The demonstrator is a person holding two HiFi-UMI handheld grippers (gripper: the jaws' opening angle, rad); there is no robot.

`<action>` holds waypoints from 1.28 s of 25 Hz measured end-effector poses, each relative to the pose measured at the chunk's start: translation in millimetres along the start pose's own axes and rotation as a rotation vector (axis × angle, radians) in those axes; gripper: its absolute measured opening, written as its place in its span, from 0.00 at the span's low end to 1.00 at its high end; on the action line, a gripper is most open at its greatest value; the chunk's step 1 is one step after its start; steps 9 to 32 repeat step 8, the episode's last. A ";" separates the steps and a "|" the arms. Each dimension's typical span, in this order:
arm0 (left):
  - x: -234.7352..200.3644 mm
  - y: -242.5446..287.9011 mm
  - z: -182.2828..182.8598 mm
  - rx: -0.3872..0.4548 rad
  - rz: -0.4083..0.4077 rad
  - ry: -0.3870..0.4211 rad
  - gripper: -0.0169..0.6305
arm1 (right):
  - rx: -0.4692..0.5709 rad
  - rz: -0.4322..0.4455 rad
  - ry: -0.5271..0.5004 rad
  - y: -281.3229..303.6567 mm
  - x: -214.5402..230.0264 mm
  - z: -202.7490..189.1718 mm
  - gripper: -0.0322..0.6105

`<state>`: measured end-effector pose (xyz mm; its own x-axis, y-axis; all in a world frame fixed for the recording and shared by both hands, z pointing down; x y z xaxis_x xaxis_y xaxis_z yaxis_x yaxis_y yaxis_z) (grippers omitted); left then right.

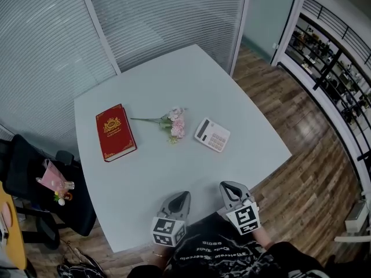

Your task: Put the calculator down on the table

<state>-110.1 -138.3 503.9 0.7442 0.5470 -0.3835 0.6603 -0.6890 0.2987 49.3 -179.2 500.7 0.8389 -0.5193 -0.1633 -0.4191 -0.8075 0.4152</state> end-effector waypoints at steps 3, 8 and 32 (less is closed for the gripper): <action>-2.4 1.5 0.3 -0.002 0.008 -0.003 0.06 | -0.004 0.006 -0.006 1.4 1.8 -1.2 0.06; -6.0 3.7 -1.7 -0.001 0.016 -0.028 0.06 | -0.021 0.002 -0.011 2.1 6.7 -7.0 0.06; -6.0 3.7 -1.7 -0.001 0.016 -0.028 0.06 | -0.021 0.002 -0.011 2.1 6.7 -7.0 0.06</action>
Point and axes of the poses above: the fingertips, and each gripper's own axes: y forward along the fingers, x to its right, z out of its top, the point moved 5 cm from there along -y, backward along the fingers, and after that the axes turned 13 degrees about -z, right-handed, at the moved point
